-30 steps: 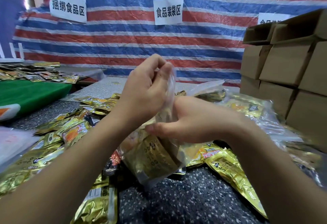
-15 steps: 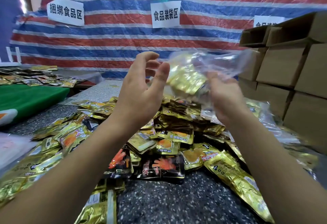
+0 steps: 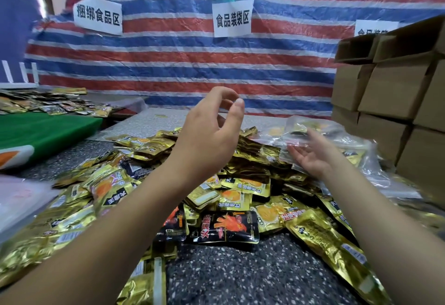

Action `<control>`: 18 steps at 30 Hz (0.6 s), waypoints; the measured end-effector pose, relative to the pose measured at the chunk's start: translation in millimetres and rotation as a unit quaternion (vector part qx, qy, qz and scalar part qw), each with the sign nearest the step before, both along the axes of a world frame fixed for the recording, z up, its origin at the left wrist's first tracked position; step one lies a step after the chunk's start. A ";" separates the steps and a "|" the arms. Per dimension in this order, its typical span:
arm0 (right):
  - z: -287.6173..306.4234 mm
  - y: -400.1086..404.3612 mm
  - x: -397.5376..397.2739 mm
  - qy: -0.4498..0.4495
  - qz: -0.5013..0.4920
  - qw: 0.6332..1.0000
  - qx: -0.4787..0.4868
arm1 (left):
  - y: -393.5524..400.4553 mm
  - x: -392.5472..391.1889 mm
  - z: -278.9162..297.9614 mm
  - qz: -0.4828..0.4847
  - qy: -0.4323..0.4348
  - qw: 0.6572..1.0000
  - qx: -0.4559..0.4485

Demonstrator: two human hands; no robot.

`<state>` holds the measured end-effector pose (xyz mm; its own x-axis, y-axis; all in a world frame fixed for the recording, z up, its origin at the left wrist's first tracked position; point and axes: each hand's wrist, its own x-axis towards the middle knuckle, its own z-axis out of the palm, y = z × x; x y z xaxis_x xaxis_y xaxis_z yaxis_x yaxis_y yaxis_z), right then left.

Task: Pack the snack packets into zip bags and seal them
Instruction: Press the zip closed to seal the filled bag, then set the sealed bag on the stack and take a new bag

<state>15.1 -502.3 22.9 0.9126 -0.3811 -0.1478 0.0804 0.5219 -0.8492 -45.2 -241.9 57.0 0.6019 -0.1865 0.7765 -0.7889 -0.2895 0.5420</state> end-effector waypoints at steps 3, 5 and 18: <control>1.2 1.4 -5.5 -0.064 0.007 0.995 0.073 | -0.8 -1.6 -0.1 0.006 0.000 1.000 0.003; 2.3 4.1 -10.8 -0.101 0.016 0.987 0.124 | -0.7 -3.1 0.3 0.013 -0.001 1.000 0.002; -20.5 48.6 -62.9 -0.036 0.068 0.996 -0.042 | 0.4 -12.4 -15.7 0.045 0.007 0.992 0.114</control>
<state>-47.8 -453.7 2.4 0.9637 -0.2617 -0.0537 0.0756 0.4600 -0.8847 -57.7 -241.6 41.3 0.6350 -0.3011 0.7114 -0.7468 -0.4751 0.4655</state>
